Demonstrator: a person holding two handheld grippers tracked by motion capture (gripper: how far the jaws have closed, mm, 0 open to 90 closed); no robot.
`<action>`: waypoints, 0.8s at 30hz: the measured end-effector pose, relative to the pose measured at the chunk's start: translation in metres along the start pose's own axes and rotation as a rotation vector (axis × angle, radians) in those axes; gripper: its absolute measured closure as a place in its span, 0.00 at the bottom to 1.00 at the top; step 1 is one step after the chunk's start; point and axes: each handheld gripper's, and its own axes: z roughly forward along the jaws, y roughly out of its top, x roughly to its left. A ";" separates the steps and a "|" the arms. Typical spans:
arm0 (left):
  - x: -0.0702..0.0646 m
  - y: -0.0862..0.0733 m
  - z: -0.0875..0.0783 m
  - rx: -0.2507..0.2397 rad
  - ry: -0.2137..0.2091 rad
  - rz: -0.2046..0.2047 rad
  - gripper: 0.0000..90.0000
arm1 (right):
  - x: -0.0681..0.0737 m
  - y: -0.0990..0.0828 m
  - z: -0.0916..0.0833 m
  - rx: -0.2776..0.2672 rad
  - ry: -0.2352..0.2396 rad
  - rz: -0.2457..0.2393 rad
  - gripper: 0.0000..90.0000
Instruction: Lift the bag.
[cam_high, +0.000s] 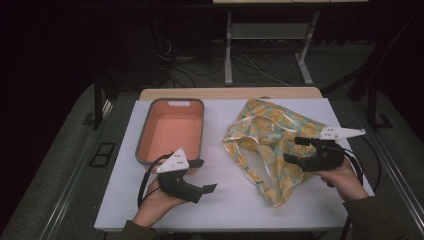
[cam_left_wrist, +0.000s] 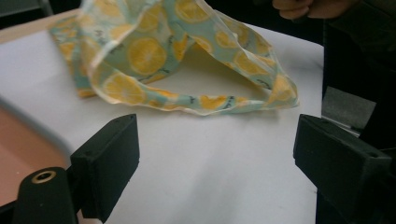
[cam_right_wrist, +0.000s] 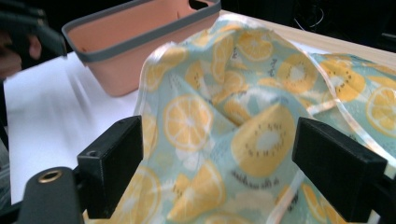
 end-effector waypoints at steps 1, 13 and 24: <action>0.001 -0.001 -0.004 0.000 0.007 0.001 0.13 | 0.001 -0.003 -0.001 0.002 0.000 -0.003 0.18; 0.017 -0.024 -0.032 0.001 0.111 -0.025 0.00 | 0.012 -0.034 -0.007 0.020 -0.036 -0.037 0.14; 0.020 -0.027 -0.033 -0.008 0.126 -0.032 0.00 | 0.013 -0.044 -0.007 0.033 -0.036 -0.034 0.14</action>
